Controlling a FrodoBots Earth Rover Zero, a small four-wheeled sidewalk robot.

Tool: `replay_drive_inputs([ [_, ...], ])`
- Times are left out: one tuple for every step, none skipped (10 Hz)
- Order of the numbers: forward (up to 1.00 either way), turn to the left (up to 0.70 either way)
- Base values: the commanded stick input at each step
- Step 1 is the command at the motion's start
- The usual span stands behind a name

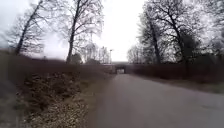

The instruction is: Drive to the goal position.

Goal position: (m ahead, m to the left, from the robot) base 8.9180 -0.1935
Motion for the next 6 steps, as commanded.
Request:
replay_drive_inputs([
  [0.7,-0.04],
  [0.7,-0.08],
  [0.7,-0.11],
  [0.7,-0.13],
  [0.7,-0.1],
  [0.7,-0.07],
])
